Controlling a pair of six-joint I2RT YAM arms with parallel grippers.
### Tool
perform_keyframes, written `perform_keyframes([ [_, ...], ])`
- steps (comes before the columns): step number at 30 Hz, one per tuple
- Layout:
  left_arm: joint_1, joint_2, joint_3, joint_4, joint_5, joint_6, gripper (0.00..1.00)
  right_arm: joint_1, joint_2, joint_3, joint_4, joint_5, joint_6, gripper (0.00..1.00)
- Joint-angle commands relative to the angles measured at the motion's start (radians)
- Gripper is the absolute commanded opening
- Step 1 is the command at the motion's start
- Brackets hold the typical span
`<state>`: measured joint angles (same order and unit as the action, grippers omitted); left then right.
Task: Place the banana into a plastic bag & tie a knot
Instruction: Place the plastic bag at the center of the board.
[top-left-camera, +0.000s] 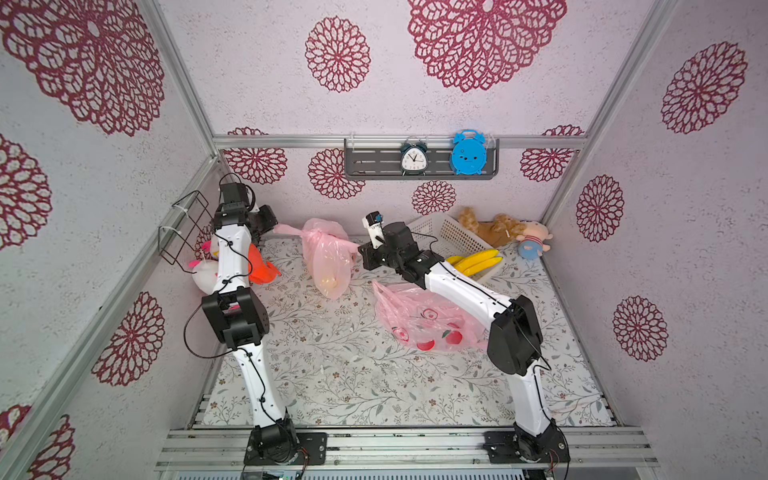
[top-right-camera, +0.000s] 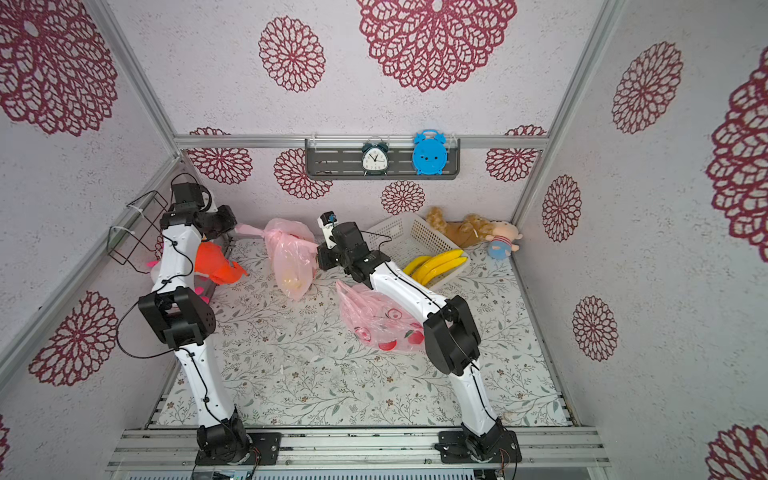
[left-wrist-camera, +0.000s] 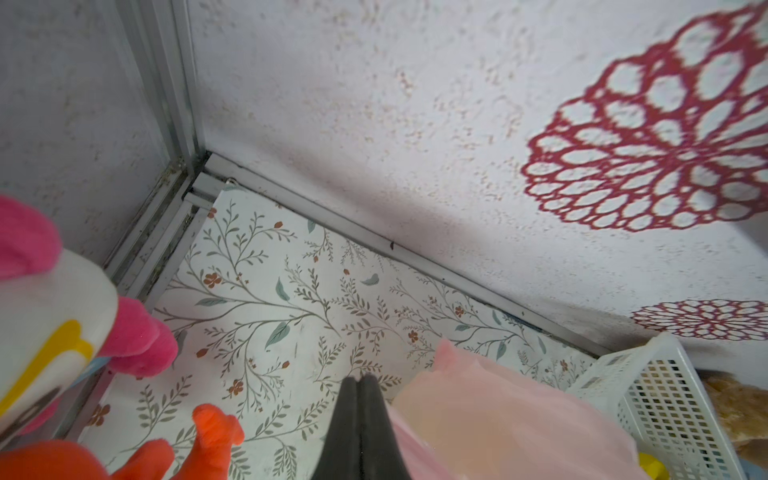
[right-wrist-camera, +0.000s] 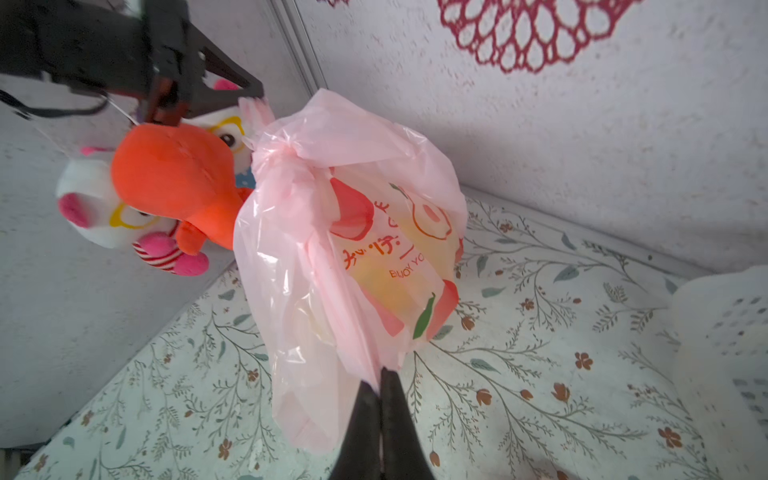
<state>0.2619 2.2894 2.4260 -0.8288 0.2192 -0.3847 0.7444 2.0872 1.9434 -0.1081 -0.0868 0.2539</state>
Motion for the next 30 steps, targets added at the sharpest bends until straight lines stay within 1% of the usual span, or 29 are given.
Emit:
perform_keyframes([
  [1, 0.065, 0.045, 0.039, 0.127, -0.173, 0.015, 0.00, -0.044, 0.029, -0.025, -0.061, 0.070, 0.015, 0.00],
  [5, 0.059, 0.110, 0.027, 0.157, -0.167, -0.001, 0.00, -0.043, 0.200, 0.015, -0.061, 0.014, 0.058, 0.00],
  [7, 0.050, 0.139, 0.026, 0.148, -0.164, -0.002, 0.00, -0.043, 0.251, 0.022, -0.067, -0.001, 0.078, 0.00],
  [10, 0.029, 0.138, 0.001, 0.142, -0.168, 0.011, 0.00, -0.043, 0.253, 0.019, -0.077, -0.019, 0.078, 0.00],
  [11, 0.025, 0.125, -0.015, 0.144, -0.162, 0.008, 0.07, -0.043, 0.235, 0.017, -0.082, -0.023, 0.073, 0.01],
  [12, 0.023, 0.110, -0.029, 0.147, -0.155, 0.004, 0.12, -0.044, 0.217, 0.015, -0.087, -0.023, 0.065, 0.13],
  [15, 0.015, 0.015, -0.100, 0.175, -0.130, -0.024, 0.37, -0.042, 0.133, 0.008, -0.115, -0.014, 0.042, 0.39],
  [17, 0.007, -0.069, -0.160, 0.193, -0.128, -0.034, 0.56, -0.042, 0.064, -0.015, -0.123, -0.005, 0.030, 0.50],
  [18, 0.003, -0.104, -0.182, 0.195, -0.124, -0.037, 0.63, -0.042, 0.034, -0.030, -0.123, 0.000, 0.027, 0.55],
  [20, -0.009, -0.190, -0.247, 0.205, -0.128, -0.046, 0.79, -0.042, -0.039, -0.069, -0.129, 0.010, 0.021, 0.73],
  [22, -0.023, -0.276, -0.325, 0.220, -0.126, -0.052, 0.89, -0.042, -0.116, -0.124, -0.138, 0.018, 0.011, 0.98],
  [23, -0.034, -0.314, -0.374, 0.231, -0.134, -0.053, 0.94, -0.042, -0.161, -0.164, -0.140, 0.028, 0.008, 0.99],
  [24, -0.043, -0.384, -0.420, 0.246, -0.141, -0.054, 0.99, -0.043, -0.201, -0.204, -0.140, 0.034, 0.007, 0.99],
  [26, -0.066, -0.482, -0.525, 0.275, -0.156, -0.054, 0.97, -0.045, -0.304, -0.302, -0.131, 0.045, 0.003, 0.99],
  [30, -0.121, -0.647, -0.699, 0.316, -0.176, -0.070, 0.97, -0.050, -0.490, -0.495, -0.124, 0.206, 0.079, 0.99],
])
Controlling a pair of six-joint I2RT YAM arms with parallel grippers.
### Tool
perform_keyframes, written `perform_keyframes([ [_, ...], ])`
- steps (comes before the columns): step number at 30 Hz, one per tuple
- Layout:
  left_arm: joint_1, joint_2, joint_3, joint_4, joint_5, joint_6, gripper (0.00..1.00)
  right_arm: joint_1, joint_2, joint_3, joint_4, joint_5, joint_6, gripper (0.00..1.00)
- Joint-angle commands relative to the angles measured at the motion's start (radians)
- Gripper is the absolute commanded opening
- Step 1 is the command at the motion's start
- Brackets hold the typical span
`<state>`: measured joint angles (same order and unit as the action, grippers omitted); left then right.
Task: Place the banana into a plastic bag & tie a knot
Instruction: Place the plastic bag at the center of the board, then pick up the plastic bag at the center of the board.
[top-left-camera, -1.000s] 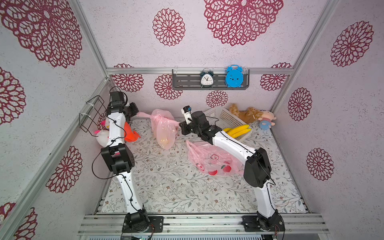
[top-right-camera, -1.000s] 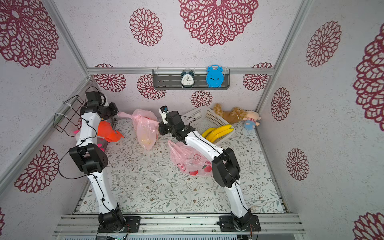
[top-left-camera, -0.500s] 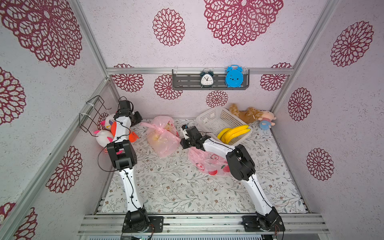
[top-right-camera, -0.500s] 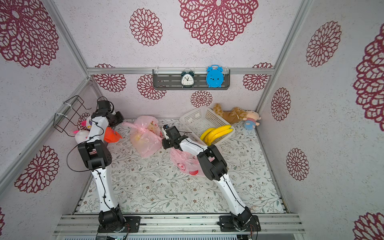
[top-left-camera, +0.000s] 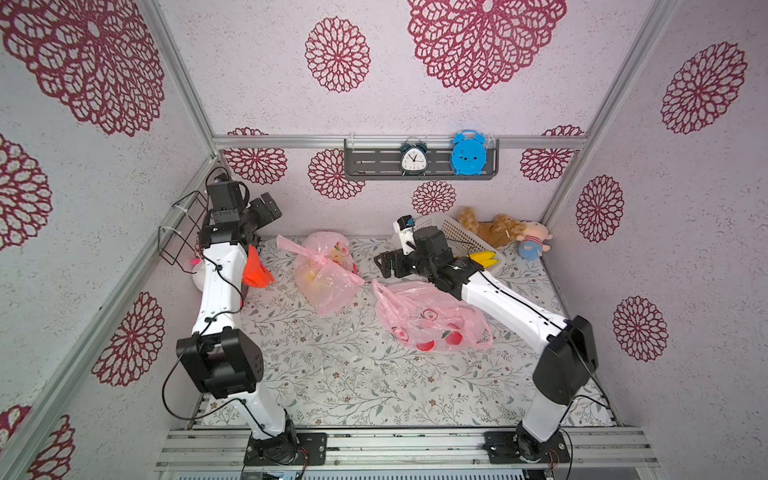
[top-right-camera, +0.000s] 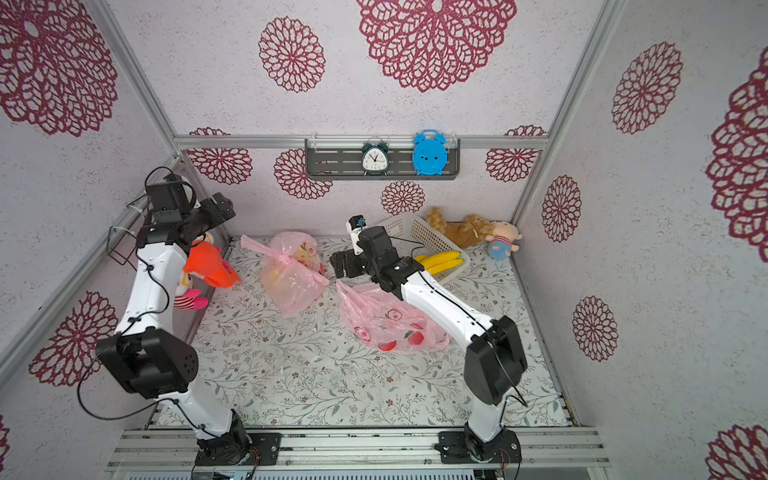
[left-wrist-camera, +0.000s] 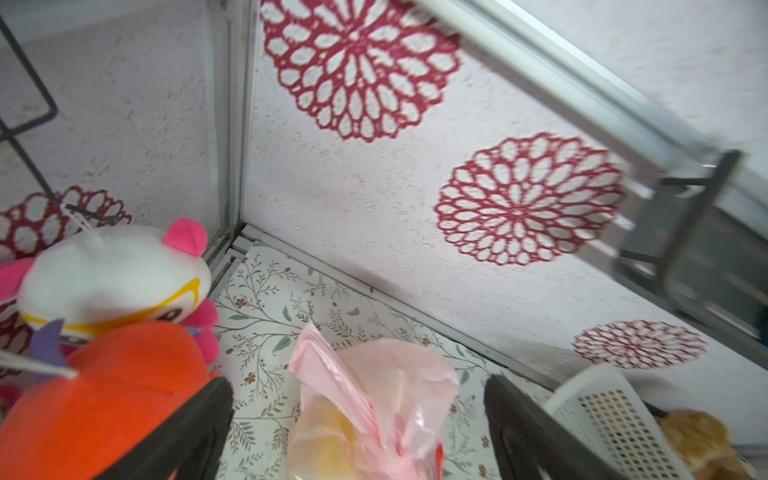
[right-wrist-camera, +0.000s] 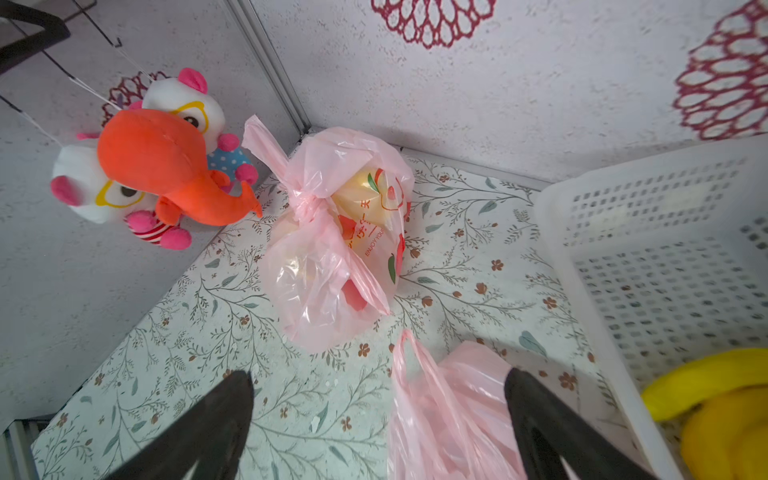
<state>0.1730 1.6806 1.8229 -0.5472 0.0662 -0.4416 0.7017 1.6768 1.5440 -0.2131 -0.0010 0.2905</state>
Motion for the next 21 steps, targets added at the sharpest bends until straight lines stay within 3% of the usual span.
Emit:
perform_keyframes([
  [1, -0.055, -0.083, -0.144, 0.049, -0.019, -0.016, 0.97, -0.010, -0.133, -0.154, -0.005, 0.146, 0.064, 0.99],
  [8, -0.277, -0.335, -0.459, 0.103, -0.042, -0.044, 0.97, -0.075, -0.490, -0.540, 0.038, 0.164, 0.074, 0.99],
  [12, -0.381, -0.429, -0.649, 0.150, -0.030, -0.108, 0.97, -0.171, -0.613, -0.636, -0.058, 0.214, 0.100, 0.98],
  [17, -0.543, -0.450, -0.836, 0.209, -0.039, -0.174, 0.97, -0.202, -0.709, -0.721, -0.117, 0.274, 0.066, 0.95],
  [21, -0.608, -0.396, -0.933, 0.250, -0.023, -0.217, 0.97, -0.205, -0.776, -0.824, -0.099, 0.281, 0.066, 0.92],
])
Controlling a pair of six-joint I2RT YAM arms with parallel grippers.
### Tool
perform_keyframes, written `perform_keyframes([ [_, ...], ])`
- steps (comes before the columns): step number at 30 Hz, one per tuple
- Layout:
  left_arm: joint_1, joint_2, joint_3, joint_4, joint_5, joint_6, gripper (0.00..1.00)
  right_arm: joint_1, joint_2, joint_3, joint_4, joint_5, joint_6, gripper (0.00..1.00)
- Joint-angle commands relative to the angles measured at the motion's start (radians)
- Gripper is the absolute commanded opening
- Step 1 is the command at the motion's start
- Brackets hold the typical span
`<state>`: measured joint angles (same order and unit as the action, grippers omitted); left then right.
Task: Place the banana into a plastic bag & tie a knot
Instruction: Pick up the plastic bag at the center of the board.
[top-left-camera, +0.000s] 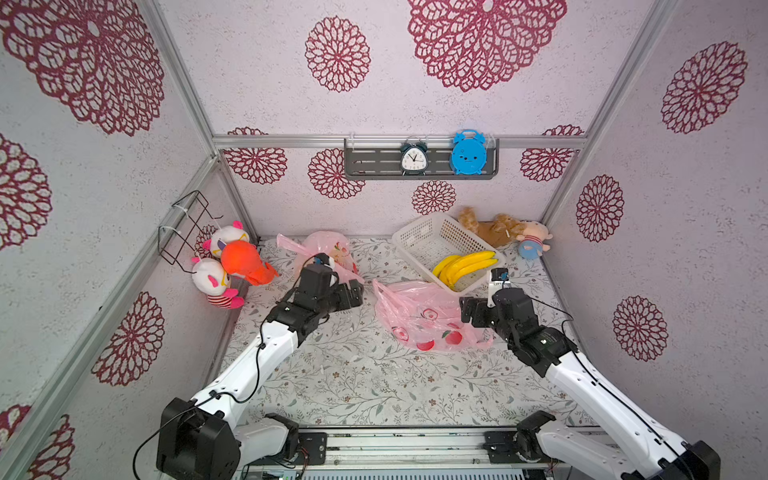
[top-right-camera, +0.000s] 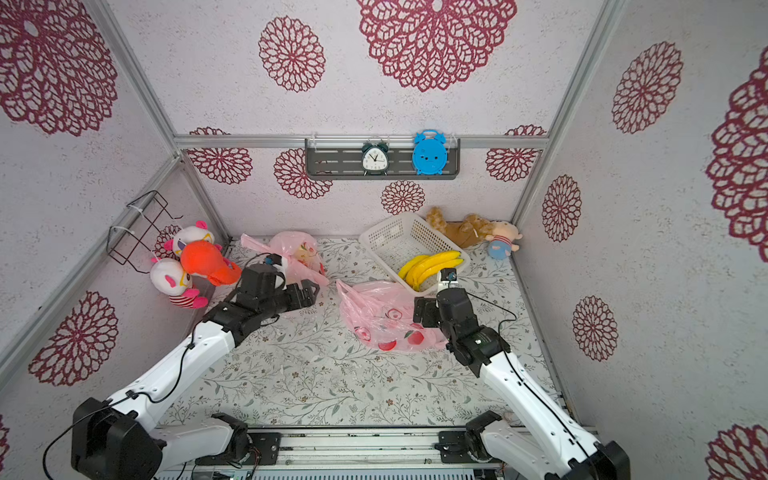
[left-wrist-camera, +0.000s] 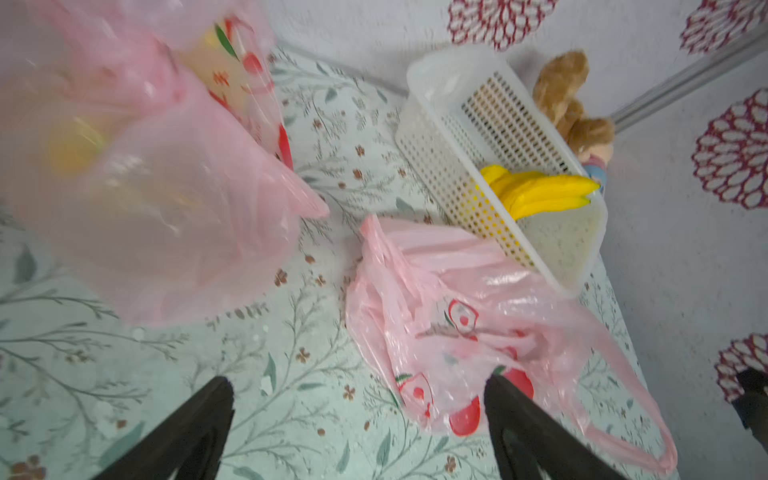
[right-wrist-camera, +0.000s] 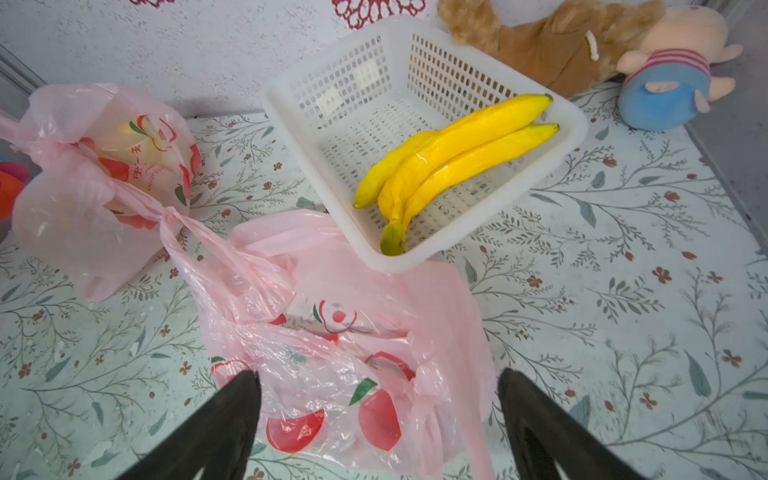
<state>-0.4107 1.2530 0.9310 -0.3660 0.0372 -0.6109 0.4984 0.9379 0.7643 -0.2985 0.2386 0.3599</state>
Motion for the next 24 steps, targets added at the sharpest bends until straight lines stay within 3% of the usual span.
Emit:
perform_keyframes([
  [1, -0.028, 0.049, -0.075, 0.106, 0.026, -0.063, 0.97, -0.001, -0.049, -0.065, -0.008, 0.039, 0.002, 0.92],
  [6, -0.034, 0.188, -0.150, 0.372, 0.187, -0.149, 0.97, -0.001, -0.062, -0.093, -0.012, 0.013, 0.019, 0.91],
  [12, -0.031, 0.427, 0.008, 0.397, 0.209, -0.070, 0.97, -0.003, -0.038, -0.118, 0.016, 0.007, 0.016, 0.93],
  [16, -0.021, 0.569, 0.095, 0.478, 0.291, -0.107, 0.99, -0.003, -0.026, -0.114, 0.005, 0.027, 0.009, 0.99],
  [20, -0.023, 0.644, 0.155, 0.516, 0.289, -0.137, 0.90, -0.003, -0.039, -0.125, -0.008, 0.054, 0.017, 0.99],
  [24, -0.024, 0.701, 0.211, 0.534, 0.304, -0.153, 0.67, -0.003, -0.024, -0.116, -0.027, 0.050, 0.015, 0.99],
])
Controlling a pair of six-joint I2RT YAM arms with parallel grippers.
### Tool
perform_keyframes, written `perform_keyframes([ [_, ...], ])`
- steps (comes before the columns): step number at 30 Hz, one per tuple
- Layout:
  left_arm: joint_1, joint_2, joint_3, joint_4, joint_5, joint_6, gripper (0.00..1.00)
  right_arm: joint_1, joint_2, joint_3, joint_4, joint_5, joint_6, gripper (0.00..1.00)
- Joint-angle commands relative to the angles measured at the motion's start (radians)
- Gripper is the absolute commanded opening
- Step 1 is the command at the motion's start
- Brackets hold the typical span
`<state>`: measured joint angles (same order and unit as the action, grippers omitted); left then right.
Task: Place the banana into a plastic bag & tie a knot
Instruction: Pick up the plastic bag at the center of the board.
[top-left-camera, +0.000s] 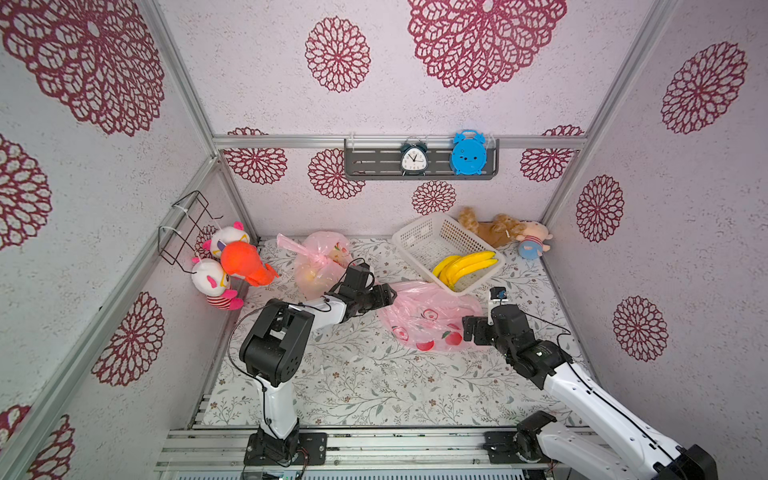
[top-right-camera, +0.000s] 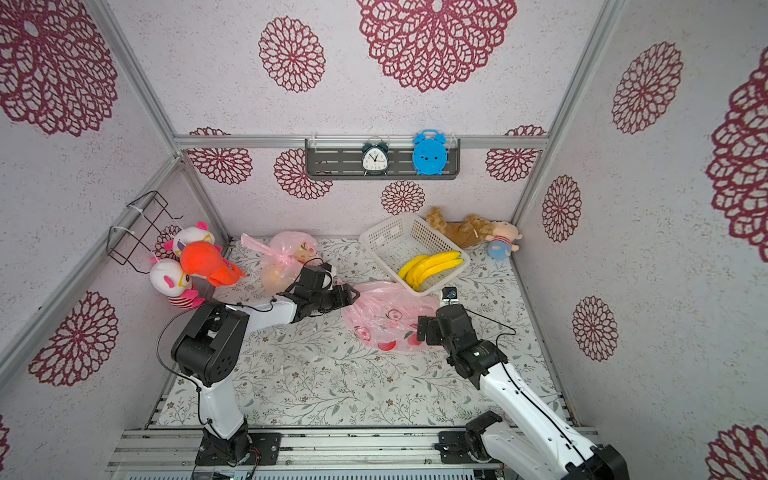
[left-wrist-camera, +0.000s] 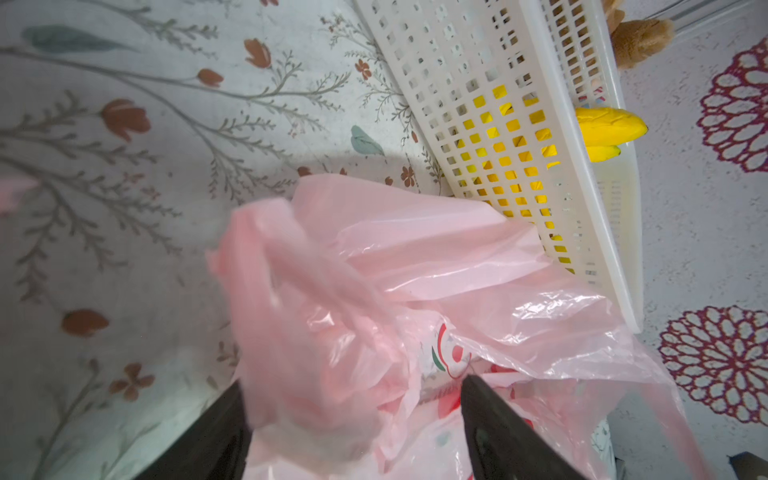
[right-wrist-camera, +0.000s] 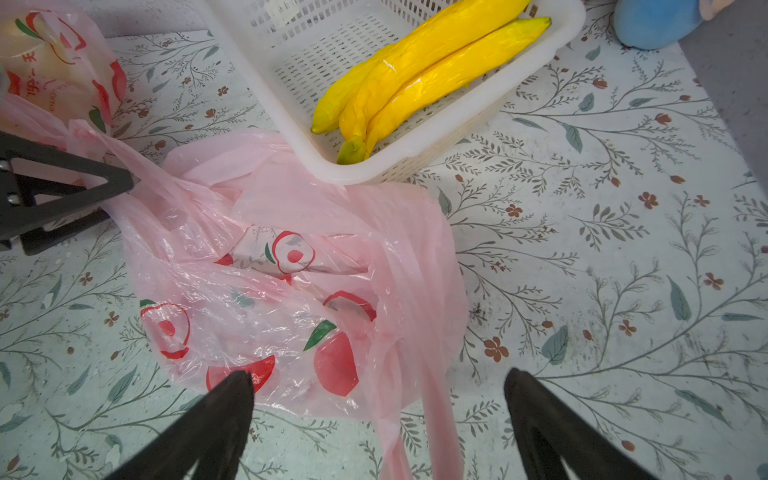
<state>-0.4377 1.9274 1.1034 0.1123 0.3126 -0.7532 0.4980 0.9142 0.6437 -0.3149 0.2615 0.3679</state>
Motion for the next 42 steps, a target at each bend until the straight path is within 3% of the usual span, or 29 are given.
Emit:
perform_keyframes([
  [1, 0.002, 0.068, 0.054, 0.060, 0.032, -0.012, 0.57, -0.002, 0.004, 0.007, -0.014, 0.029, 0.005, 0.99],
  [5, 0.002, 0.064, 0.081, 0.010, 0.005, 0.008, 0.18, -0.004, 0.016, 0.033, -0.049, 0.041, 0.007, 0.98],
  [9, -0.021, -0.094, 0.052, -0.119, -0.097, 0.045, 0.00, -0.004, 0.026, 0.069, -0.084, 0.040, 0.021, 0.96],
  [15, -0.075, -0.258, 0.083, -0.391, -0.192, 0.085, 0.00, -0.029, 0.055, 0.148, -0.108, 0.004, 0.042, 0.93],
  [22, -0.102, -0.395, 0.068, -0.473, -0.257, 0.063, 0.00, -0.127, 0.176, 0.319, -0.090, -0.081, 0.052, 0.88],
  [31, -0.108, -0.475, 0.061, -0.525, -0.294, 0.055, 0.00, -0.315, 0.568, 0.613, -0.063, -0.215, 0.032, 0.77],
  [37, -0.111, -0.477, 0.023, -0.488, -0.277, 0.049, 0.00, -0.399, 0.801, 0.802, -0.038, -0.242, 0.068, 0.77],
  [42, -0.112, -0.487, -0.009, -0.458, -0.273, 0.048, 0.00, -0.391, 0.949, 0.900, 0.001, -0.334, 0.193, 0.84],
])
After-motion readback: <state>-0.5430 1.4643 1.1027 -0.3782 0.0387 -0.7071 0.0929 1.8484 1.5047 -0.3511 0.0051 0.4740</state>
